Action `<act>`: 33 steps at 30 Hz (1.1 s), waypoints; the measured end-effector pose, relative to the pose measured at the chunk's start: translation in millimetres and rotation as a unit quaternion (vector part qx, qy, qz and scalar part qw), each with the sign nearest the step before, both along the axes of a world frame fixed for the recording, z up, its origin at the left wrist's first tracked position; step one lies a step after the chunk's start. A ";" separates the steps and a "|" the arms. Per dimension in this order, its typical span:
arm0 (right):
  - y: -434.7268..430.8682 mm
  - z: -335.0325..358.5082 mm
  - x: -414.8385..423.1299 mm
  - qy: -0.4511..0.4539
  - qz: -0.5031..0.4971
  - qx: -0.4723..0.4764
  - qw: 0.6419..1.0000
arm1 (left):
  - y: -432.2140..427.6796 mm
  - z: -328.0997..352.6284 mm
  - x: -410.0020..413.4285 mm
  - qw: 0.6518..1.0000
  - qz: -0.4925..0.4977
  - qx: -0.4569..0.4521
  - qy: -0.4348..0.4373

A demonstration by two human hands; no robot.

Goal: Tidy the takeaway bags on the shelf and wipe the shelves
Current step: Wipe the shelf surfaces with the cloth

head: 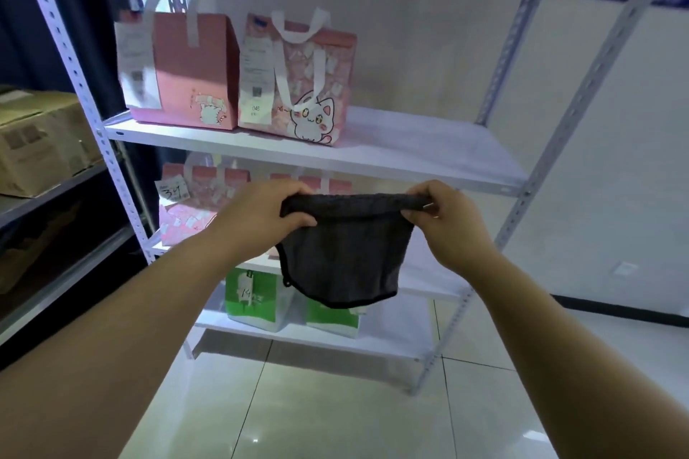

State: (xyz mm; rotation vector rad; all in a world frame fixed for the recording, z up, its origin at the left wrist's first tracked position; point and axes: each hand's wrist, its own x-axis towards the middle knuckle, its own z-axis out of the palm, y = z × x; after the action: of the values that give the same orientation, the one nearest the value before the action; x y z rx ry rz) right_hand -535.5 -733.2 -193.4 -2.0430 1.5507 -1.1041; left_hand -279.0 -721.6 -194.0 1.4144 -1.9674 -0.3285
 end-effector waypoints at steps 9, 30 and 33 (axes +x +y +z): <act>-13.2 23.1 -3.8 -0.031 0.112 0.024 0.993 | -23.6 27.7 1.6 0.991 -0.064 0.017 -0.117; -45.4 58.0 47.4 -0.158 0.189 0.123 0.961 | -74.3 59.5 0.8 0.940 -0.235 0.049 0.242; -49.1 56.2 49.2 -0.175 0.163 0.103 0.966 | -82.1 56.2 0.4 0.920 -0.268 0.074 0.275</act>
State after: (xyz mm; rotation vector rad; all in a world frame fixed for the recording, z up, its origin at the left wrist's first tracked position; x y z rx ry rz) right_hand -486.2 -782.3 -137.3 -1.7671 1.0622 -1.0563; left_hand -278.7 -803.8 -137.8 0.7136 -1.8266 -1.0217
